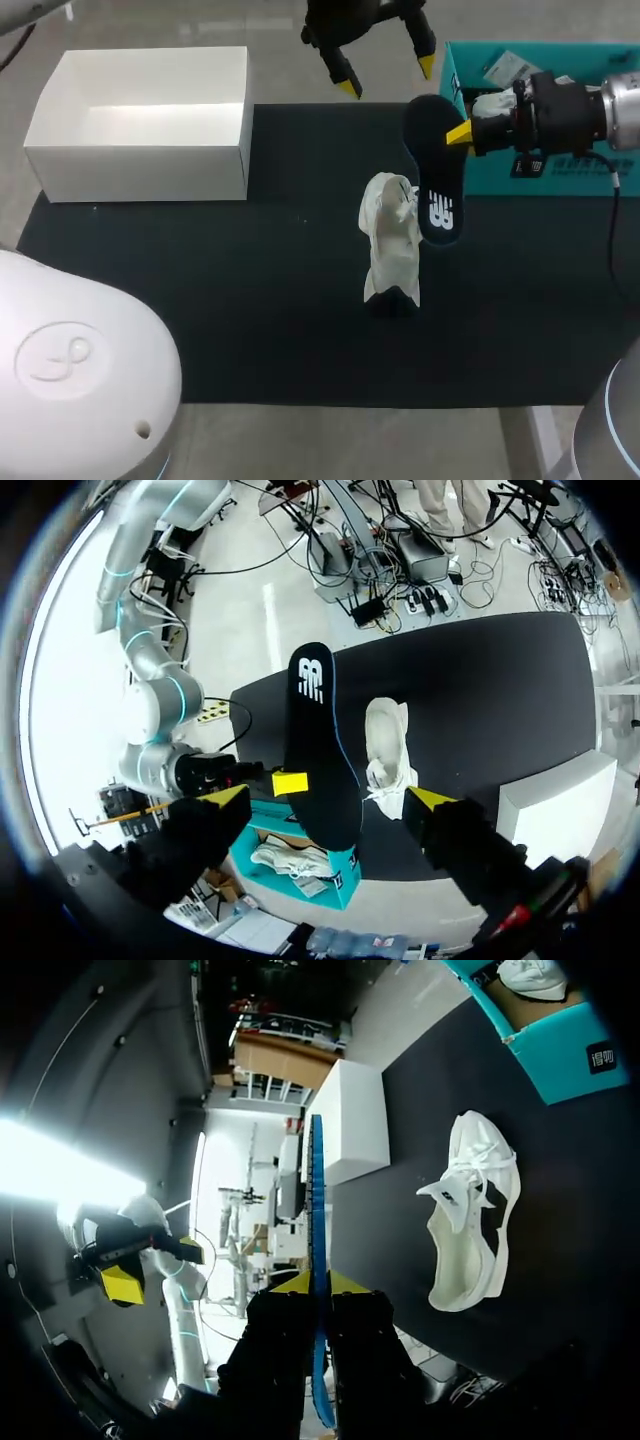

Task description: Take the shoe out of the shoebox, open the shoe tongue, remove and reinsert the insole, then place the shoe into the shoebox

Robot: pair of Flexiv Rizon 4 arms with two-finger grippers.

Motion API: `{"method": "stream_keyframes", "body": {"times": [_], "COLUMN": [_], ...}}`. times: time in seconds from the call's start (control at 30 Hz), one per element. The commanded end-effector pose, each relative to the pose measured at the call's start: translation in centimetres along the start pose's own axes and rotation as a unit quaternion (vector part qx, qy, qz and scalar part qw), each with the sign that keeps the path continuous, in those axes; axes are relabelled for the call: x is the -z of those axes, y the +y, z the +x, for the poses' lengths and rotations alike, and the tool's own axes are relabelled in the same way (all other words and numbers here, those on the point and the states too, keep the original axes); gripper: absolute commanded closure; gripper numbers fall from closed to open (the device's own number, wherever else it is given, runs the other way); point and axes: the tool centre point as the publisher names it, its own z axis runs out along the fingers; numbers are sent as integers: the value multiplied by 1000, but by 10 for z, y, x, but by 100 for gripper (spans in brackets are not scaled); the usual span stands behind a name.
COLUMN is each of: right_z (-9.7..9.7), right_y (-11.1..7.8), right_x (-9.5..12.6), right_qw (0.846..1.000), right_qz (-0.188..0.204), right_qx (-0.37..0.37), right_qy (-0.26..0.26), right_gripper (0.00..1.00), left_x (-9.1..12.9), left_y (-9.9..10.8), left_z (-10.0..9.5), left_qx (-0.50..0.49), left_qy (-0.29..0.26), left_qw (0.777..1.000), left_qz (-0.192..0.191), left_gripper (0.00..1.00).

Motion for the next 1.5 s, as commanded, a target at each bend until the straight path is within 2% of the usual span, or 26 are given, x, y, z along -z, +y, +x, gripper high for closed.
{"method": "stream_keyframes", "body": {"times": [0.03, 0.27, 0.43, 0.5, 0.7, 1.0, 1.27, 1.4, 1.5], "right_z": [3, 5, 5, 5, 4, 5, 7, 7, 7], "right_y": [3, 5, 4, 4, 4, 3, 5, 5, 6], "right_x": [-5, -8, -11, -11, -12, -9, -8, -8, -7], "right_qw": [1000, 1000, 998, 997, 998, 998, 998, 998, 998], "right_qz": [1, 4, -2, -3, -5, -8, -7, -4, -4], "right_qx": [0, 3, -5, -6, -4, -4, -2, -2, -2], "right_qy": [-4, -1, 63, 71, 70, 67, 67, 66, 66], "right_gripper": [100, 100, 100, 100, 100, 100, 100, 100, 100], "left_x": [-2, -5, -4, -3, -3, -4, -4, -3, -3], "left_y": [2, 17, 22, 22, 25, 28, 27, 27, 27], "left_z": [-12, -24, -32, -33, -35, -42, -41, -39, -36], "left_qx": [14, 16, 11, 7, 5, 7, 13, 16, 14], "left_qy": [93, 97, 93, 98, 109, 96, 94, 84, 54], "left_qw": [996, 995, 995, 995, 994, 995, 995, 996, 998], "left_qz": [-3, -10, -14, -17, -17, -26, -24, -24, -23], "left_gripper": [0, 0, 0, 0, 0, 0, 0, 0, 0]}}
